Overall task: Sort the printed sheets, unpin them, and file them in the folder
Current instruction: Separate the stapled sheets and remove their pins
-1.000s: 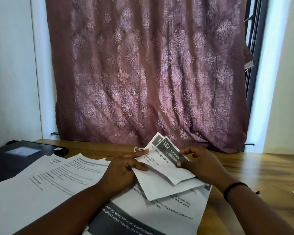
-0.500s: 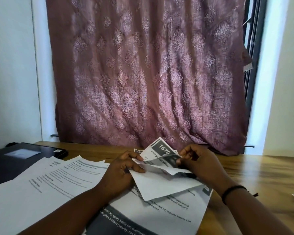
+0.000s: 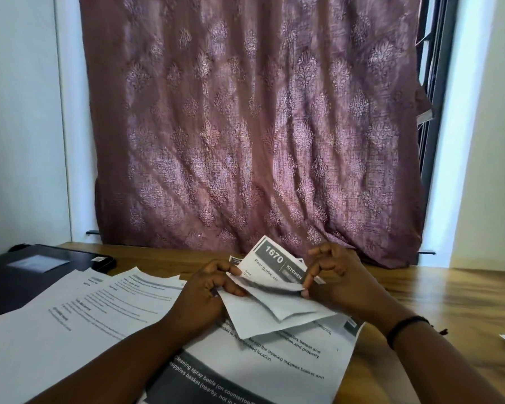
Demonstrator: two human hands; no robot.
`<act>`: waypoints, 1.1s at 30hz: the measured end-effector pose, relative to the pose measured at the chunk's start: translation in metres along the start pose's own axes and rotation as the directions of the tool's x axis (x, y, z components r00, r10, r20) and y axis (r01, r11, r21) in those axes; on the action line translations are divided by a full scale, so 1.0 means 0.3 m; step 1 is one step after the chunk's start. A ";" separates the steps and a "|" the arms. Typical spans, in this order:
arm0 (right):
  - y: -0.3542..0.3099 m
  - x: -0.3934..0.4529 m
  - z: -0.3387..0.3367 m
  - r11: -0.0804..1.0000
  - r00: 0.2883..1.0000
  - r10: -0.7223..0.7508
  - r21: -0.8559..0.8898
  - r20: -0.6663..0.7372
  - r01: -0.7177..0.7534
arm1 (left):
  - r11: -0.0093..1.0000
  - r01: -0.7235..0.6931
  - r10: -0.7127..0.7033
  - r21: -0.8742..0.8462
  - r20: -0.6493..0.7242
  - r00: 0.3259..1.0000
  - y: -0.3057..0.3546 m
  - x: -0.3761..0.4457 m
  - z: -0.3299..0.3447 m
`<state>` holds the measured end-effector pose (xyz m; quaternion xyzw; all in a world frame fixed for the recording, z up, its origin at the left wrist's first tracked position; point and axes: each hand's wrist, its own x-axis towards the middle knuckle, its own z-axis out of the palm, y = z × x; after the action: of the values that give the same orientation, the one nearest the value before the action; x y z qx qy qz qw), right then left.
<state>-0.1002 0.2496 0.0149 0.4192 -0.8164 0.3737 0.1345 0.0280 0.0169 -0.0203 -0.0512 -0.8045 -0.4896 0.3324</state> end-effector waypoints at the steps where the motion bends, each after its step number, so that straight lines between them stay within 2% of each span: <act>1: -0.006 -0.003 -0.005 0.997 0.999 0.026 0.078 0.041 -0.029 | 1.000 0.005 -0.005 -0.004 -0.003 1.000 0.000 0.000 0.000; 4: -0.030 -0.024 -0.009 0.927 0.980 0.033 0.361 0.194 -0.103 | 1.000 0.017 -0.017 -0.007 -0.001 1.000 -0.004 0.000 0.001; 6: -0.036 -0.027 -0.004 0.900 0.987 0.055 0.420 0.150 -0.114 | 0.999 0.040 -0.040 -0.016 0.004 0.999 -0.008 -0.001 0.003; 8: -0.031 -0.019 0.003 0.928 0.995 0.096 0.361 0.007 -0.092 | 0.996 0.069 -0.069 -0.048 0.004 0.998 -0.007 -0.002 0.010; 10: -0.022 -0.013 0.008 0.955 0.988 0.143 0.269 -0.061 -0.121 | 0.995 0.068 -0.068 -0.078 -0.005 0.998 -0.005 0.000 0.017; 13: -0.020 -0.011 0.018 0.966 0.983 0.180 0.196 -0.038 -0.169 | 0.997 0.046 -0.046 -0.065 0.005 0.999 -0.006 0.000 0.012; 21: -0.029 -0.014 0.018 0.962 0.987 0.152 0.236 -0.058 -0.135 | 0.993 0.085 -0.085 -0.078 0.004 0.996 0.007 -0.006 0.008; 30: -0.039 -0.018 0.009 0.999 0.999 0.041 0.017 0.025 -0.042 | 0.998 0.058 -0.058 0.020 0.015 0.998 0.001 -0.005 -0.001; 33: -0.040 -0.017 0.005 0.998 1.000 0.005 -0.062 0.016 -0.004 | 0.998 0.054 -0.055 0.043 0.022 0.998 -0.001 -0.004 -0.001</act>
<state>-0.0876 0.2470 0.0171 0.4157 -0.8298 0.3450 0.1401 0.0291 0.0166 -0.0213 -0.0279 -0.8195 -0.4807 0.3107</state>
